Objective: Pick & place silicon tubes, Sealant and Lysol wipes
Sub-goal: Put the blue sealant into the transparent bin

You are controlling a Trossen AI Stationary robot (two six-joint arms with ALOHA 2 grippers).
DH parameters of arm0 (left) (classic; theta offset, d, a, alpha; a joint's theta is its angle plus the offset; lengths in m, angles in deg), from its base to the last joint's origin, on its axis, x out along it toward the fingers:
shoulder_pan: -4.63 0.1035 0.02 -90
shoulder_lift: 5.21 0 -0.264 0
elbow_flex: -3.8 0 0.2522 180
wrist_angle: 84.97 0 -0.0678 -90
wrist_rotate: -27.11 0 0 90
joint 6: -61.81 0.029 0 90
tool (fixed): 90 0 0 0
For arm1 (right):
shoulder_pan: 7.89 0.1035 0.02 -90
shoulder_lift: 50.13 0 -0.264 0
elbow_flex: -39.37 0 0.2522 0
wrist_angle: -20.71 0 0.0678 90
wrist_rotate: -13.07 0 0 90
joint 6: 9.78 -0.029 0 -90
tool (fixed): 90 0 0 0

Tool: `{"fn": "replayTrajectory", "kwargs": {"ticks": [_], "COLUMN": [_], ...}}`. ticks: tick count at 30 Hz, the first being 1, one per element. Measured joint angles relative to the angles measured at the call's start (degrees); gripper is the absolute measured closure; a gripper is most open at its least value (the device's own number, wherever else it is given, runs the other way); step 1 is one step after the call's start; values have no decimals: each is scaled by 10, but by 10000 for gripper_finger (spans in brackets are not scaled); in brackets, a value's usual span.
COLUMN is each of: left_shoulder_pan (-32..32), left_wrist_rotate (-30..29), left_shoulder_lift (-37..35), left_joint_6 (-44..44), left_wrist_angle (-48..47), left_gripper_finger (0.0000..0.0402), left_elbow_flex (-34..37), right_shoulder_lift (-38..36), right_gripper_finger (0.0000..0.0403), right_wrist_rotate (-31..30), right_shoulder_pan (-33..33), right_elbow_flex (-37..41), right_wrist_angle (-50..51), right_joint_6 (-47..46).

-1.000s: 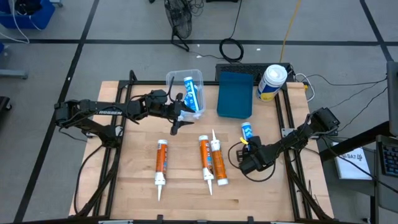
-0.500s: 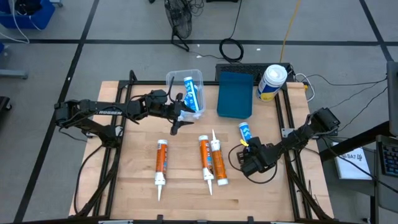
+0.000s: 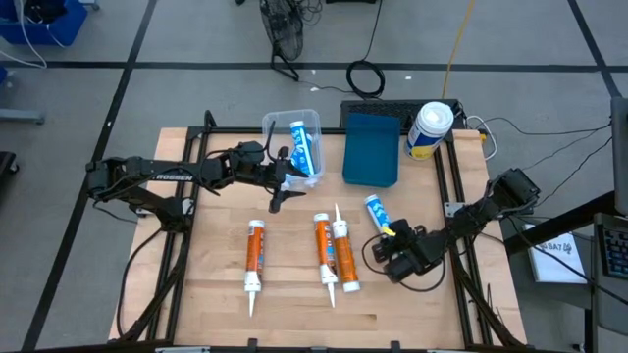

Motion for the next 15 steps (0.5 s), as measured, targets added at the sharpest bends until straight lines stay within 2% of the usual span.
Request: {"fn": "replayTrajectory", "kwargs": {"ticks": [15], "left_shoulder_pan": [0], "left_wrist_rotate": [0], "left_shoulder_lift": [0], "left_joint_6": [1], "left_wrist_angle": [0], "left_gripper_finger": [163], "left_elbow_flex": [0], "right_shoulder_lift": [-2], "right_gripper_finger": [198], "right_wrist_rotate": [-96], "right_shoulder_pan": [-3], "right_elbow_flex": [-1], "right_wrist_angle": [-48], "right_joint_6": [88]}}
